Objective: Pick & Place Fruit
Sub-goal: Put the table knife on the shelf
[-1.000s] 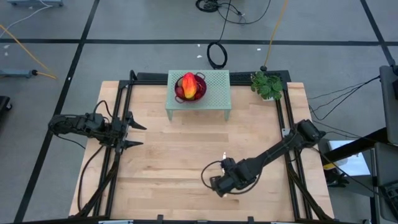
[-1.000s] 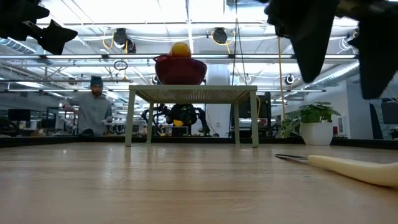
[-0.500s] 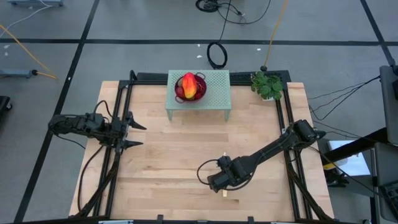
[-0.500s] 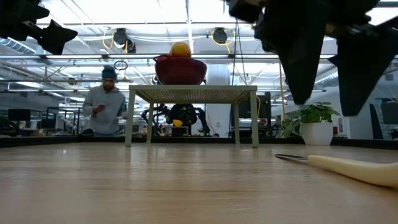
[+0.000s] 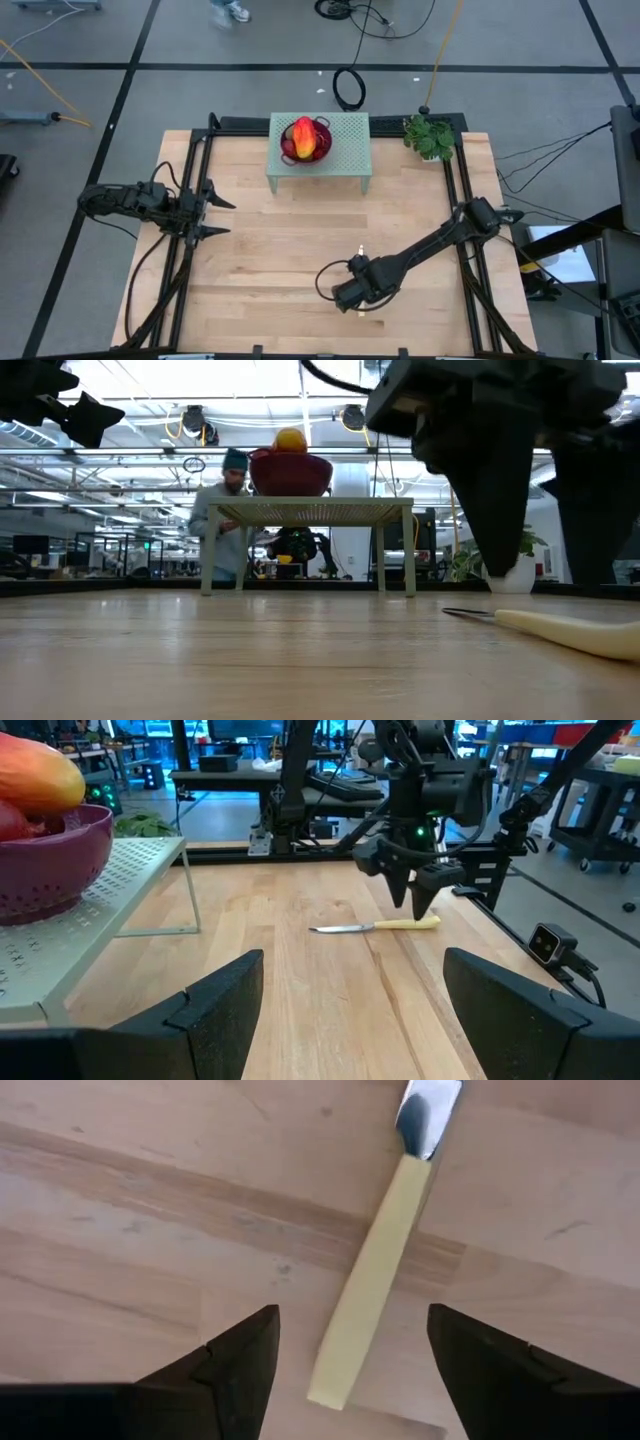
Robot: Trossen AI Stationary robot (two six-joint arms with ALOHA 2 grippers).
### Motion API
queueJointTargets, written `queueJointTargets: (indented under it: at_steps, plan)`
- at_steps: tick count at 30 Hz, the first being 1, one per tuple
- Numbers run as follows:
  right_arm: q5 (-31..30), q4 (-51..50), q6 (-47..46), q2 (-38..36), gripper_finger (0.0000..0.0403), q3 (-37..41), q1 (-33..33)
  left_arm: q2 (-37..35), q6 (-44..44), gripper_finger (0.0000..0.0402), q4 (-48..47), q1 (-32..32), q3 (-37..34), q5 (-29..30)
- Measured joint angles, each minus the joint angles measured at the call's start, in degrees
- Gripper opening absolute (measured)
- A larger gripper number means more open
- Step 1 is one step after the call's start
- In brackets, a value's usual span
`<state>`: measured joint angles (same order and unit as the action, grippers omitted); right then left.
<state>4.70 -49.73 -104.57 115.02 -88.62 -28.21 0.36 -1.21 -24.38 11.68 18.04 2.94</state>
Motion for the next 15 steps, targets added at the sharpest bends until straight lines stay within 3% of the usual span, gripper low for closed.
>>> queueJointTargets:
  at_steps: [11, 15]
  plan:
    - [3.0, 3.9, -0.8, 5.5, 0.0246, -0.2, 0.1, 0.0, 0.7, 0.031, 0.0, 0.0, 0.0, -0.1]
    - [3.9, 3.8, -1.3, 5.6, 0.0228, -0.2, 0.0, 0.0, 0.6, 0.031, 0.0, 0.0, 0.0, -0.1]
